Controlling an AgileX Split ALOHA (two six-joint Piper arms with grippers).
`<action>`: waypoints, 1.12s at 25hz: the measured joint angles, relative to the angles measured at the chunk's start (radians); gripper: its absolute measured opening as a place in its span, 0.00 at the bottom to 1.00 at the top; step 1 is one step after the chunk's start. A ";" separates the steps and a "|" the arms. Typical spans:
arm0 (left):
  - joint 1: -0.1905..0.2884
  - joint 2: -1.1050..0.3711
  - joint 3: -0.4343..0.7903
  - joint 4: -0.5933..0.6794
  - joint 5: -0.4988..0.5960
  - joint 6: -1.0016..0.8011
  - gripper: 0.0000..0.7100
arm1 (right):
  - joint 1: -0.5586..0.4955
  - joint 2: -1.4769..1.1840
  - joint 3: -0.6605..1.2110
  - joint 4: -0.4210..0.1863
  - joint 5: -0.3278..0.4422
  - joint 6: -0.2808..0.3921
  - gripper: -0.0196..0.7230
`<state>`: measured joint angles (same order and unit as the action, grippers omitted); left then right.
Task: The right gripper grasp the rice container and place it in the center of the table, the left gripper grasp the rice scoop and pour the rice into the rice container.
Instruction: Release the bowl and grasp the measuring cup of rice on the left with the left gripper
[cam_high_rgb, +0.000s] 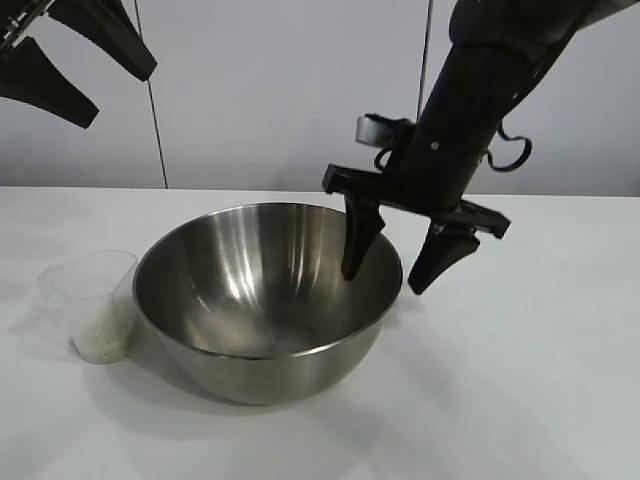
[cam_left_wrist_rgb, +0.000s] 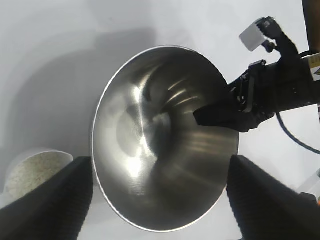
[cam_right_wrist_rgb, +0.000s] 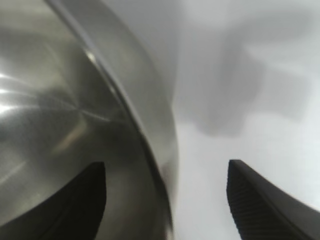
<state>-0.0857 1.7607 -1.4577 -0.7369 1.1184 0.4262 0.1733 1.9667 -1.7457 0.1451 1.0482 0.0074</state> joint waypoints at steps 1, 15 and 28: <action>0.000 0.000 0.000 0.000 0.000 0.000 0.76 | -0.026 -0.015 -0.018 -0.030 -0.001 0.000 0.68; 0.000 0.000 0.000 0.000 -0.005 0.000 0.76 | -0.292 -0.529 0.071 -0.306 -0.025 -0.018 0.64; 0.000 0.000 0.000 0.000 -0.008 0.000 0.76 | -0.292 -1.462 0.439 -0.139 -0.029 -0.060 0.63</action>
<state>-0.0857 1.7607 -1.4577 -0.7369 1.1101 0.4262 -0.1183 0.5052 -1.3067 0.0057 1.0194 -0.0524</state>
